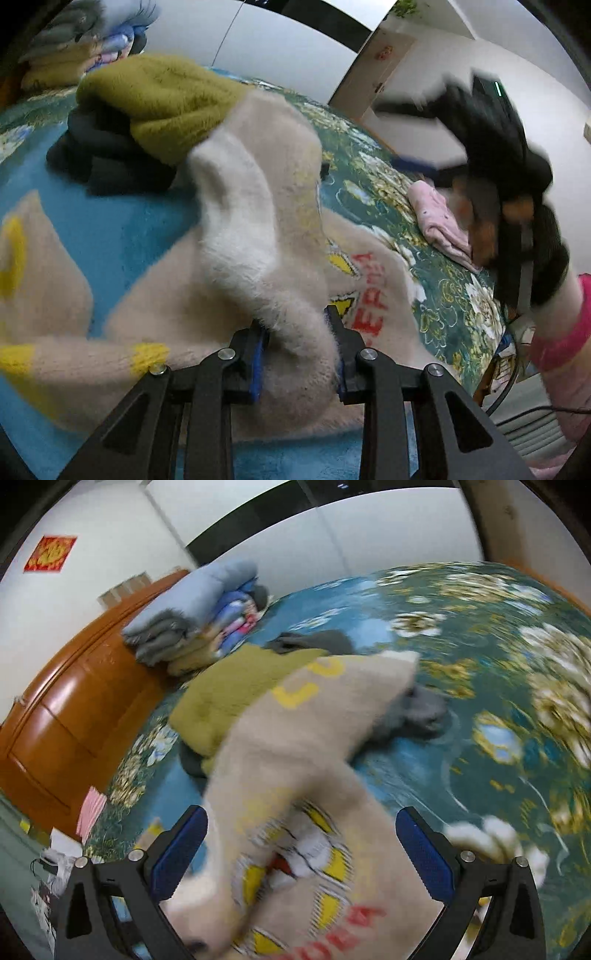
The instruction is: Fold clothes
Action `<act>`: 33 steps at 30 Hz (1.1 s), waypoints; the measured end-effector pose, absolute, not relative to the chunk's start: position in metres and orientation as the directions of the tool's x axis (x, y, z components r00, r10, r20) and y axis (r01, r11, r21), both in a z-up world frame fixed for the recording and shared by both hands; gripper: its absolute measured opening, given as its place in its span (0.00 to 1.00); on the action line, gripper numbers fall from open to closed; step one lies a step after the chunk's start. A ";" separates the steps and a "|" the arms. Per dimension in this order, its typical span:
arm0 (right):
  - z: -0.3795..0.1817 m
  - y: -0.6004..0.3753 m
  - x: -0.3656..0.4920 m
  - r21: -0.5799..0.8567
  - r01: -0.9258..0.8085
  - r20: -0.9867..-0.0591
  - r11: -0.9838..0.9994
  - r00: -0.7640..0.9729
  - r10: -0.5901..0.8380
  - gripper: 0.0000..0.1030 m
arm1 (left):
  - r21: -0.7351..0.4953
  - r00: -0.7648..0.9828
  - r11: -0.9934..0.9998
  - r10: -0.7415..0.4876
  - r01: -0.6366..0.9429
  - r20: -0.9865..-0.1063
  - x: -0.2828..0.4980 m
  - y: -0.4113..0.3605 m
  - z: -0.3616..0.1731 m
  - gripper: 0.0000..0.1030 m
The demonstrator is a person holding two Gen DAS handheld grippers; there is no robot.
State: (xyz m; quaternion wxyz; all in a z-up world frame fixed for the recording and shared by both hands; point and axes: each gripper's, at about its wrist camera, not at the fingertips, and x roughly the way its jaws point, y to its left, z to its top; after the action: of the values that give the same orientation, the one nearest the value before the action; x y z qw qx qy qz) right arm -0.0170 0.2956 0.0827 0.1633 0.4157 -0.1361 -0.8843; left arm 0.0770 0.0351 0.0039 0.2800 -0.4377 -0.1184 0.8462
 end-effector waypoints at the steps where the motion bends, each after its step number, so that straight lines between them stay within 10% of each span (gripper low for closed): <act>1: 0.085 0.283 -0.025 0.364 0.193 -0.697 -0.911 -0.593 -0.404 1.00 | -0.447 -0.459 -0.816 0.577 -0.368 -0.676 0.076 0.036 0.005 0.30; 17: 0.051 0.166 -0.113 -0.036 0.207 -0.878 -0.978 -0.473 -0.068 0.94 | -0.443 -0.459 -0.820 0.571 -0.362 -0.680 0.086 0.022 0.009 0.31; 33: 0.037 0.326 -0.039 0.317 -0.042 -0.829 -0.948 -0.497 -0.255 0.88 | -0.417 -0.468 -0.830 0.555 -0.371 -0.688 0.083 0.023 0.013 0.32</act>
State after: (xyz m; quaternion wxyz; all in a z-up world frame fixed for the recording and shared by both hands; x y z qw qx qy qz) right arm -0.0394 0.3257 0.0369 0.0624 0.4975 -0.1494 -0.8522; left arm 0.0832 0.0233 0.0127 0.2722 -0.4380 -0.1051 0.8503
